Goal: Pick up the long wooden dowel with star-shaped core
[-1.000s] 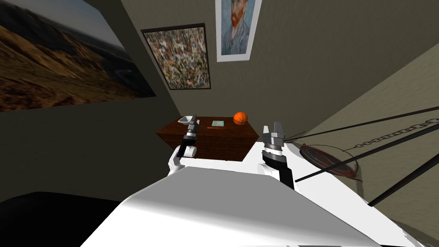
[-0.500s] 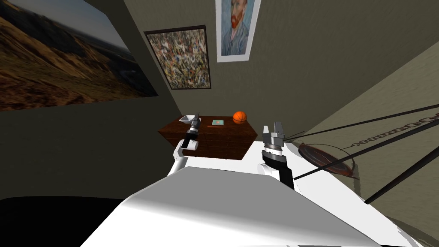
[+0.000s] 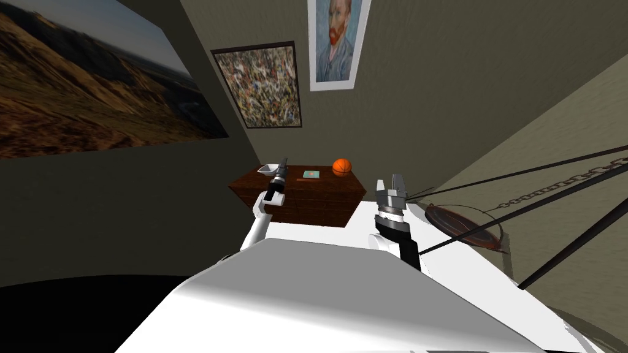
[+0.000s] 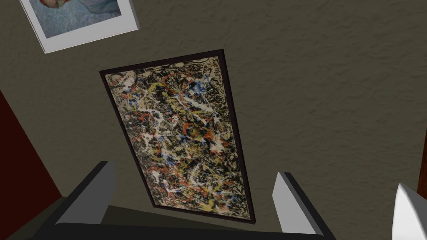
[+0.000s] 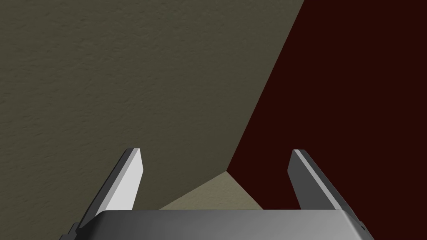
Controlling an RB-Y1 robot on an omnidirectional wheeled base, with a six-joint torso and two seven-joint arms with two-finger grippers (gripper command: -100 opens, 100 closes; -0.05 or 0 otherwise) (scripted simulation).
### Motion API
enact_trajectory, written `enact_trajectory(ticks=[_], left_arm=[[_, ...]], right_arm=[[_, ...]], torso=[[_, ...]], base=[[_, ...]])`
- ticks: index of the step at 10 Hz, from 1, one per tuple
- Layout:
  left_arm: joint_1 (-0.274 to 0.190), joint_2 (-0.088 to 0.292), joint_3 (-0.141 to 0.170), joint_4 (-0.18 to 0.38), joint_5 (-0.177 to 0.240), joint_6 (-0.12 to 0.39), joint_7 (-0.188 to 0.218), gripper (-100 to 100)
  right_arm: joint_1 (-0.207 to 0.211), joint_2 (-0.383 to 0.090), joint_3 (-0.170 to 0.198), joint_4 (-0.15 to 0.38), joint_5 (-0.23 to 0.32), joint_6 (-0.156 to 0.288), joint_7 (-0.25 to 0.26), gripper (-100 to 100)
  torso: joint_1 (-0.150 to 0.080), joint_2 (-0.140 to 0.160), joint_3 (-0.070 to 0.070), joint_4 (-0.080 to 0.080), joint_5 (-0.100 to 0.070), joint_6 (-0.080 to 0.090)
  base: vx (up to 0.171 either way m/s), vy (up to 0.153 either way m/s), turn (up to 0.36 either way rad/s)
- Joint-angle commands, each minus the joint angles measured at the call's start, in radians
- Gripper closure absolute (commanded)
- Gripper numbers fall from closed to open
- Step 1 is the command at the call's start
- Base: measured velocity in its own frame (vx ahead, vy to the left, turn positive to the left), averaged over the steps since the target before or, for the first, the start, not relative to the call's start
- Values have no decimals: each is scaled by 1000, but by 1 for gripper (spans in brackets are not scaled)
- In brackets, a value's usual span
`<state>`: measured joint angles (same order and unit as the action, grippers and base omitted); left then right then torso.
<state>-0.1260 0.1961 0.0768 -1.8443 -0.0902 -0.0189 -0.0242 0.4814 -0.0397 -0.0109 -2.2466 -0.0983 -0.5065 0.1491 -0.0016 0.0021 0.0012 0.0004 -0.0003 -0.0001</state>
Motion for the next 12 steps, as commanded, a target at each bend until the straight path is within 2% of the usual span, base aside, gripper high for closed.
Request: enact_trajectory(ticks=[1,2,3,4,5,6,7,8,9,10,11,12], left_arm=[[-49,3,9,37,-6,28,3,-100],[-78,3,26,66,-22,74,5,-100],[-111,3,26,91,-22,80,5,-100],[-143,1,44,118,-37,127,8,-100],[-174,1,44,146,-37,133,8,-100],[-206,-2,63,174,-51,177,10,-100],[-235,-2,63,199,-51,188,10,-100],[-267,-6,84,234,-65,225,13,-100],[-296,-6,84,263,-65,244,13,-100],[-329,-10,105,297,-78,275,15,-100],[-356,-10,105,325,-78,299,15,-100],[-392,-15,127,359,-90,330,17,-100]], right_arm=[[0,0,0,0,0,0,0,0],[0,0,0,0,0,0,0,0],[0,0,0,0,0,0,0,0],[0,0,0,0,0,0,0,0],[0,0,0,0,0,0,0,0],[0,0,0,0,0,0,0,0],[0,0,0,0,0,0,0,0],[0,0,0,0,0,0,0,0],[0,0,0,0,0,0,0,0],[0,0,0,0,0,0,0,0],[0,0,0,0,0,0,0,0],[0,0,0,0,0,0,0,0]], torso=[[0,0,0,0,0,0],[0,0,0,0,0,0],[0,0,0,0,0,0],[0,-1,0,0,0,0],[0,-1,0,0,0,0],[0,-1,0,0,0,0],[0,-1,0,0,0,0],[0,-1,-1,0,0,0],[0,-2,-1,0,0,0],[0,-2,-1,0,0,0],[0,-2,-1,0,0,0],[0,-2,-1,0,0,0]], base=[[-33,-21,7],[-35,-23,8],[-31,-19,6],[-32,-17,4],[-27,-15,4],[-28,-27,1],[-18,-23,5],[-9,-21,2],[-8,-17,1],[-8,-21,-2],[-6,-17,0],[0,-19,-3]])
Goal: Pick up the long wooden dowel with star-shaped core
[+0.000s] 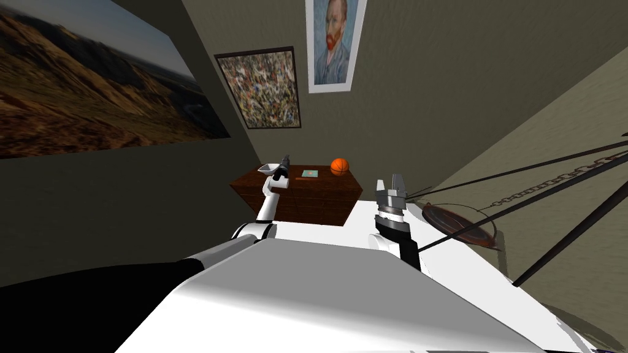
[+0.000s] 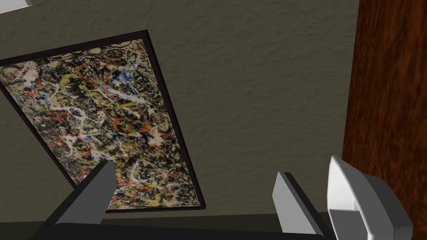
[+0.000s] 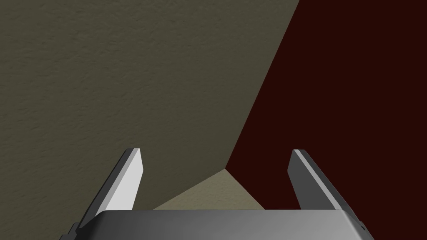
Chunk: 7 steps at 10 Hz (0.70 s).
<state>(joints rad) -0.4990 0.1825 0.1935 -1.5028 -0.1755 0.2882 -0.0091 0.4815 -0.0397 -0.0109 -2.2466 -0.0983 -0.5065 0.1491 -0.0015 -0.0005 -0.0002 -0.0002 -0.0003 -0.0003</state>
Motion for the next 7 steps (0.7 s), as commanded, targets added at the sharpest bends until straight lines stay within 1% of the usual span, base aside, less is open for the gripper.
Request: enact_trajectory(ticks=[1,2,3,4,5,6,7], left_arm=[[-41,-1,11,47,-5,50,1,-100],[-75,-6,34,74,-17,82,3,-100],[-98,-6,34,98,-17,110,3,-100],[-98,-6,34,112,-17,110,3,-100],[-143,-10,58,144,-27,161,4,-100],[-153,-10,58,176,-27,169,4,-100],[-195,-15,82,211,-37,203,6,-100]], right_arm=[[0,0,0,0,0,0,0,0],[0,0,0,0,0,0,0,0],[0,0,0,0,0,0,0,0],[0,0,0,0,0,0,0,0],[0,0,0,0,0,0,0,0],[0,0,0,0,0,0,0,0],[0,0,0,0,0,0,0,0]], torso=[[0,0,0,0,0,0],[0,0,0,0,0,0],[0,-1,0,0,0,0],[0,-1,0,0,0,0],[1,0,0,0,0,0],[1,-1,-1,0,0,0],[1,-1,-1,0,0,0]], base=[[3,-15,-1],[12,-18,-7],[11,-16,-1],[6,-7,-1],[16,-13,-9],[19,-12,-4],[29,-13,-10]])
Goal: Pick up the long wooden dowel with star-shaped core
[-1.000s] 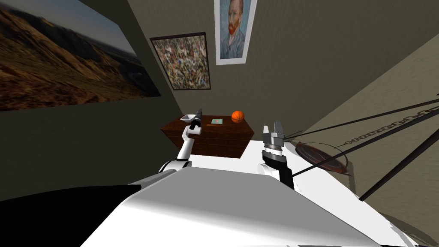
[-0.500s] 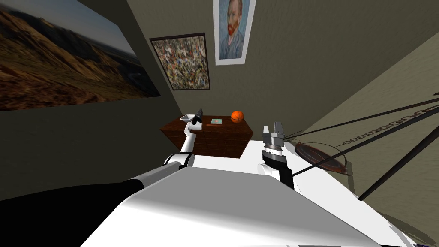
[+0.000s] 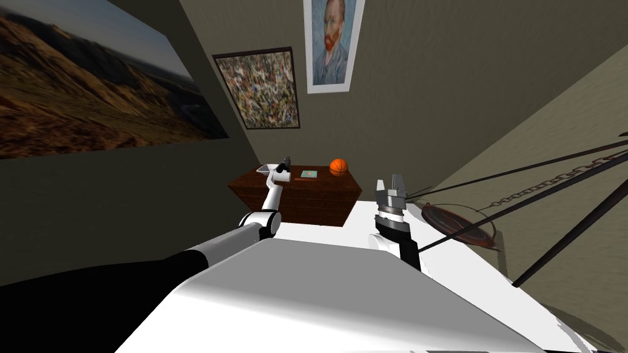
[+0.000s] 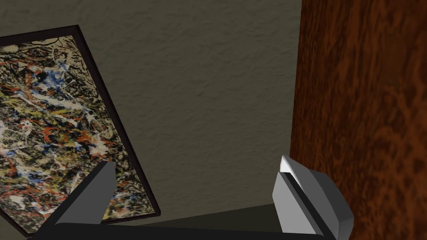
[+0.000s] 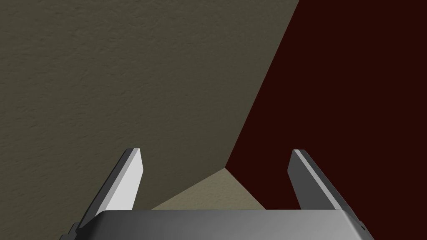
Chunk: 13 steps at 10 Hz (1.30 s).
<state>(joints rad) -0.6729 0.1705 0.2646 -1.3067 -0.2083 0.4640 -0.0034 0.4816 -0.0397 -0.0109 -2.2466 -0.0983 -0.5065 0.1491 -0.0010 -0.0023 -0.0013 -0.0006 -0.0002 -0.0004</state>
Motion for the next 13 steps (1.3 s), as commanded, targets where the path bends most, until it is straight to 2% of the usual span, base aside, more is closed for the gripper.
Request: enact_trajectory(ticks=[1,2,3,4,5,6,7,8,9,10,11,12,13], left_arm=[[-33,-2,11,49,-4,50,0,-100],[-71,-7,36,80,-13,77,1,-100],[-84,-7,36,116,-13,102,1,-100],[-84,-7,36,116,-13,111,1,-100],[-132,-11,62,167,-21,145,2,-100],[-133,-11,62,183,-21,169,2,-100],[-171,-15,88,211,-28,203,2,-100],[-179,-15,88,238,-28,227,2,-100],[-179,-15,88,249,-28,227,2,-100],[-224,-18,113,285,-34,275,3,-100],[-224,-18,113,312,-34,283,3,-100],[-263,-21,139,338,-40,322,3,-100],[-265,-21,139,364,-40,338,3,-100]], right_arm=[[0,0,0,0,0,0,0,0],[0,0,0,0,0,0,0,0],[0,0,0,0,0,0,0,0],[0,0,0,0,0,0,0,0],[0,0,0,0,0,0,0,0],[0,0,0,0,0,0,0,0],[0,0,0,0,0,0,0,0],[0,0,0,0,0,0,0,0],[0,0,0,0,0,0,0,0],[0,0,0,0,0,0,0,0],[0,0,0,0,0,0,0,0],[0,0,0,0,0,0,0,0],[0,0,0,0,0,0,0,0]], torso=[[0,0,0,0,0,0],[0,0,0,0,0,0],[0,-1,0,0,0,0],[0,0,0,0,0,0],[0,1,0,0,0,0],[0,0,0,0,0,0],[0,0,0,0,0,0],[0,-1,-1,0,0,0],[0,-1,-1,0,0,0],[1,0,0,0,0,0],[0,0,0,0,0,0],[0,-1,0,0,0,0],[0,-2,-1,0,0,0]], base=[[29,-12,-6],[40,-17,-14],[30,-15,-6],[10,-7,1],[32,-13,-13],[34,-11,-11],[51,-16,-14],[50,-7,-8],[20,0,-3],[36,-8,-19],[43,-11,-11],[58,-9,-14],[53,-1,-11]])
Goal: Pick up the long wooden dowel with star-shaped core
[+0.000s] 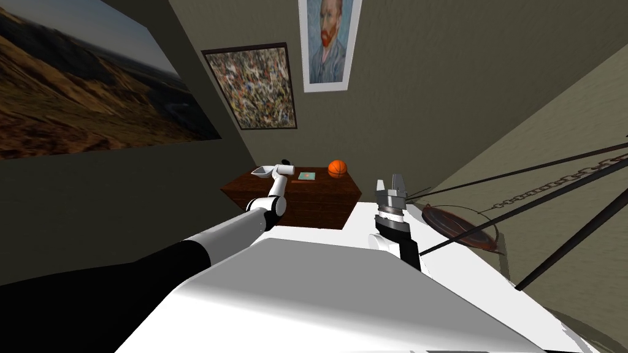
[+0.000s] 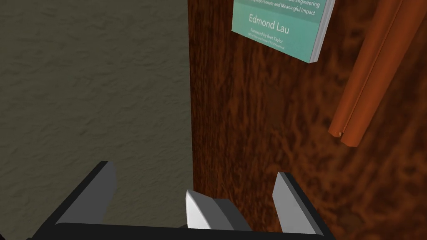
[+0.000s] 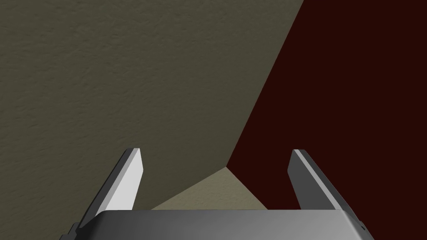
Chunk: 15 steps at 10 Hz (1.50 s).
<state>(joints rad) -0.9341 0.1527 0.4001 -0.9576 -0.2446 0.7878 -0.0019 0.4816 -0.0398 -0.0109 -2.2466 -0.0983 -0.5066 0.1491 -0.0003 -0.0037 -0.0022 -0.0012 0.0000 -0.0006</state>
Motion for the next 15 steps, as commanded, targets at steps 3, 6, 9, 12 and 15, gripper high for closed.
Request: enact_trajectory(ticks=[3,6,9,12,15], left_arm=[[-42,-6,28,93,-8,68,2,-100],[-77,-8,52,155,-12,119,2,-100],[-140,-9,98,237,-19,207,2,-100],[-167,-9,119,319,-21,255,2,-100],[-190,-9,138,367,-23,295,2,-100]], right_arm=[[0,0,0,0,0,0,0,0],[0,0,0,0,0,0,0,0],[0,0,0,0,0,0,0,0],[0,0,0,0,0,0,0,0],[0,0,0,0,0,0,0,0]], torso=[[0,0,0,0,0,0],[0,1,1,0,0,0],[0,-1,0,0,0,0],[0,0,0,0,0,0],[0,0,0,0,0,0]], base=[[43,-6,-11],[40,-6,-10],[69,-6,-16],[55,2,-14],[47,-4,-9]])
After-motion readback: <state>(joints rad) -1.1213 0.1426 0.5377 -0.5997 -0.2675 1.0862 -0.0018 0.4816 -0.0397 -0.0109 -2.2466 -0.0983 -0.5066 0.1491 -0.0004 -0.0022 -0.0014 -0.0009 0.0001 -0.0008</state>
